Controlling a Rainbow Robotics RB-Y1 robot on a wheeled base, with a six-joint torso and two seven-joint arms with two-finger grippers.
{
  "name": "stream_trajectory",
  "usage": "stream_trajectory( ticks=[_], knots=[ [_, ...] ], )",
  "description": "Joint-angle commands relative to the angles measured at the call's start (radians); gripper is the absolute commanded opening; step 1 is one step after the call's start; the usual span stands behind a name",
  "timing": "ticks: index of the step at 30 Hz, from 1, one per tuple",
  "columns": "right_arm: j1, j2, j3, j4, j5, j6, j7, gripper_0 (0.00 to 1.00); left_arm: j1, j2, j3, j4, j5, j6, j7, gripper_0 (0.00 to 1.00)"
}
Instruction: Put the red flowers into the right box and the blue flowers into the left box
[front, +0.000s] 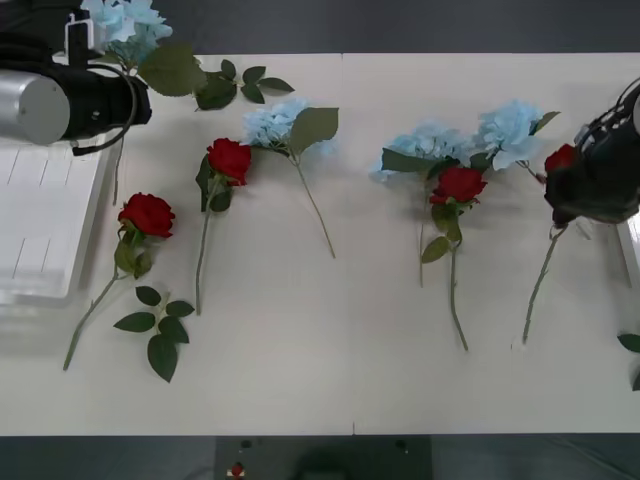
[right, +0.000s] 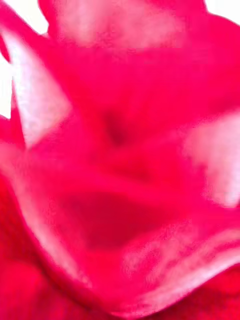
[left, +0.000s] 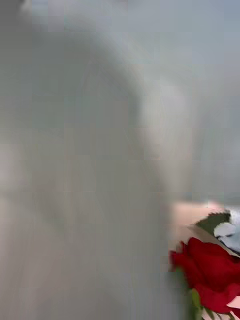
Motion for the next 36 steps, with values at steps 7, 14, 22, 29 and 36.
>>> stream_trajectory(
  ticks=[7, 14, 22, 29, 36],
  knots=[
    [-0.175, -0.067, -0.016, 0.140, 0.364, -0.009, 0.469, 0.00, 0.062, 0.305, 0.011, -0.114, 0.137, -0.027, -0.159, 0.00],
    [-0.172, -0.029, -0.016, 0.286, 0.564, -0.118, 0.514, 0.00, 0.295, 0.414, 0.122, -0.160, 0.217, -0.114, -0.262, 0.00],
    [-0.156, 0.075, -0.016, 0.551, 0.746, -0.322, 0.510, 0.00, 0.527, 0.415, 0.303, -0.136, 0.221, -0.158, -0.368, 0.00],
    [-0.118, 0.164, -0.018, 0.721, 0.789, -0.528, 0.484, 0.00, 0.541, 0.398, 0.292, -0.045, 0.218, -0.175, -0.383, 0.00],
    [-0.083, 0.180, -0.019, 0.787, 0.810, -0.632, 0.471, 0.00, 0.541, 0.342, 0.292, -0.009, 0.201, -0.175, -0.385, 0.00]
  ],
)
